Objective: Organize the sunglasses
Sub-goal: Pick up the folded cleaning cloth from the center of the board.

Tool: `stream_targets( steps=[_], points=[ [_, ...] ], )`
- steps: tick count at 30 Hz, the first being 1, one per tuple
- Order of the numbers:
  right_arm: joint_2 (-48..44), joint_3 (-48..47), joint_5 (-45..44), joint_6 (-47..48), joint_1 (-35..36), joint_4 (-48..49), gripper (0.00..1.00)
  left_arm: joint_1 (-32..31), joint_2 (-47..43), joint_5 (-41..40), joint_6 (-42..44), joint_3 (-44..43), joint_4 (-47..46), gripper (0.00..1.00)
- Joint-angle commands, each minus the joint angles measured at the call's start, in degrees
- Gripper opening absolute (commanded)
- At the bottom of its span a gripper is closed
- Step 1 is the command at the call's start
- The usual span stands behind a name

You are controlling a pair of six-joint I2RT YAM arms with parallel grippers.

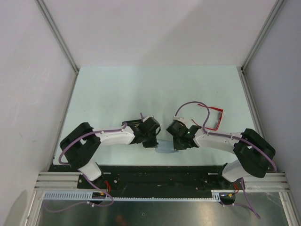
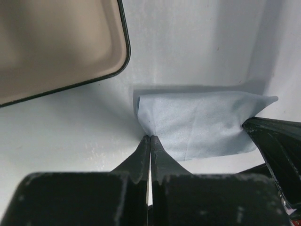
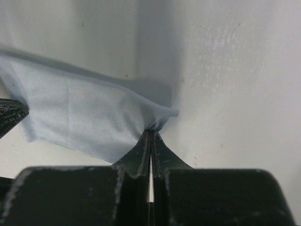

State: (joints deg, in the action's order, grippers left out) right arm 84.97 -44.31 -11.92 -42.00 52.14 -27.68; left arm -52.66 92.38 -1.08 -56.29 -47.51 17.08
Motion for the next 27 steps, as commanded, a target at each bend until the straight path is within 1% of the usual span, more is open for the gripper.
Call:
stream_targets(
  steps=[1,6,15,22,27],
  points=[
    [-2.9,0.6,-1.2,0.0,0.6,1.8,0.0,-0.2,-0.3,-3.4,2.2,-2.4,2.1,0.0],
    [-4.7,-2.3,-1.4,0.6,1.2,2.2,0.0,-0.2,-3.7,-5.7,3.7,-3.9,3.1,0.0],
    [-2.6,-8.7,-1.6,2.7,1.7,1.9,0.0,0.9,-9.5,-8.8,3.9,-4.4,6.4,0.0],
    [-0.7,-12.5,-1.2,3.9,2.2,3.4,0.0,4.3,-15.1,-10.6,4.3,-2.3,9.4,0.0],
    [2.8,-15.1,-0.3,4.9,2.4,5.6,0.0,7.6,-18.7,-11.2,5.5,0.0,10.8,0.0]
  ],
)
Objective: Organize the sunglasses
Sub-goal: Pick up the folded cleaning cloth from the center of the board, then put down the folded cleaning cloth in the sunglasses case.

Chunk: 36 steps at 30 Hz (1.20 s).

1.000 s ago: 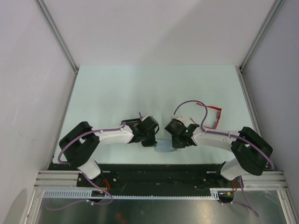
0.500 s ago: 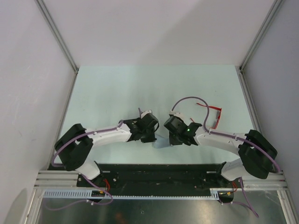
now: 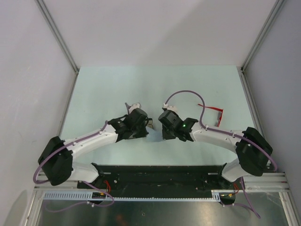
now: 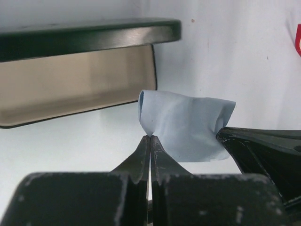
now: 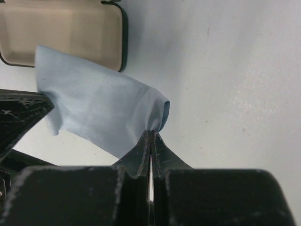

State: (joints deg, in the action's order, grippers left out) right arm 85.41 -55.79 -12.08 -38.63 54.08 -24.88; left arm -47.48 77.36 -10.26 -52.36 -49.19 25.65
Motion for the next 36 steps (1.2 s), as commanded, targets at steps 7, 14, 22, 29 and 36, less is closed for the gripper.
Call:
stream_targets(
  steps=[7,14,22,29,36],
  points=[
    [7.2,-7.7,-0.1,3.0,1.0,7.1,0.0,6.5,-5.8,-2.4,2.5,2.7,4.9,0.0],
    [12.5,-12.5,-0.4,4.7,2.1,10.1,0.0,9.3,-5.8,-2.7,3.8,3.4,4.9,0.0],
    [17.7,-15.5,-1.4,6.1,2.3,11.2,0.0,13.3,-4.7,-3.0,6.3,4.9,5.0,0.0],
    [19.7,-16.3,-2.3,7.1,2.3,12.8,0.0,15.2,-4.1,-3.8,7.5,5.2,4.9,0.0],
    [20.6,-16.7,-3.4,7.6,2.3,14.3,0.0,16.1,-2.0,-4.4,7.8,4.3,4.9,0.0]
  ],
)
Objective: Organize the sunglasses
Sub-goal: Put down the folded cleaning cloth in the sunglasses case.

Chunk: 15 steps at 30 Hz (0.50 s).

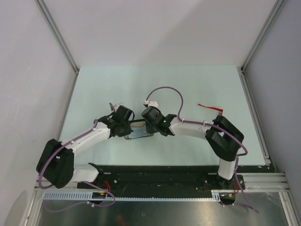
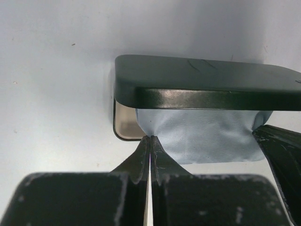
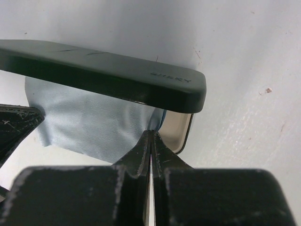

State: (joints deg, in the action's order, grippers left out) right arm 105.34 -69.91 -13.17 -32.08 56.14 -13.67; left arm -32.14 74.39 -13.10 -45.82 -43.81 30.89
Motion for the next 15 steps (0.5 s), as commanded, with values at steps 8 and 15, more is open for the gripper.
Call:
stream_targets(
  steps=[8,15],
  points=[
    [2.3,-3.3,-2.5,1.5,0.1,3.5,0.0,1.7,2.9,-2.5,1.2,-2.6,-0.5,0.01],
    [3.1,-3.4,-2.8,1.7,0.0,3.7,0.0,2.2,4.7,-2.5,1.9,-3.9,-1.4,0.0]
  ],
)
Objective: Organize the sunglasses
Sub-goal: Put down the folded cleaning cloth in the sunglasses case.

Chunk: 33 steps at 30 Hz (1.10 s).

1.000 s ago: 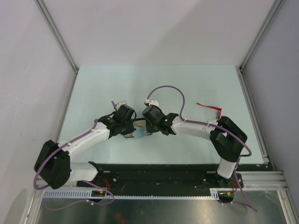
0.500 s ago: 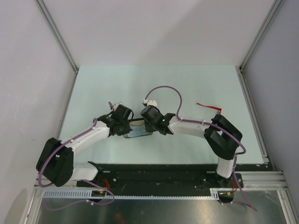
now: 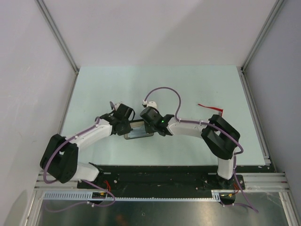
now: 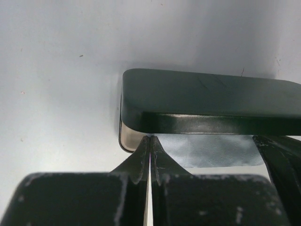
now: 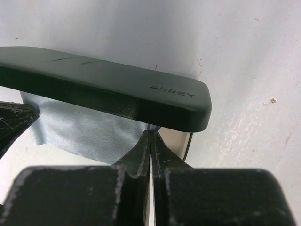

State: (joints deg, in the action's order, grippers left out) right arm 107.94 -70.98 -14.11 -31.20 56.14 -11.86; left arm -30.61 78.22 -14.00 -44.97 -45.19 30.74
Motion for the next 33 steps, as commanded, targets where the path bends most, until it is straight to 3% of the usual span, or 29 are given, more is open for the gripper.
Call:
stream_targets(
  steps=[1,14,33],
  points=[
    [0.7,-2.3,-2.0,0.8,0.0,1.8,0.0,0.8,1.1,-1.5,1.2,-2.6,-1.4,0.0],
    [1.2,-2.4,-1.9,0.9,0.0,1.9,0.0,1.2,2.1,-0.9,1.6,-2.1,-1.9,0.0],
    [-3.7,-2.4,-3.6,0.3,0.8,0.0,0.0,1.2,-4.6,1.0,3.6,-3.1,-1.0,0.0]
  ],
)
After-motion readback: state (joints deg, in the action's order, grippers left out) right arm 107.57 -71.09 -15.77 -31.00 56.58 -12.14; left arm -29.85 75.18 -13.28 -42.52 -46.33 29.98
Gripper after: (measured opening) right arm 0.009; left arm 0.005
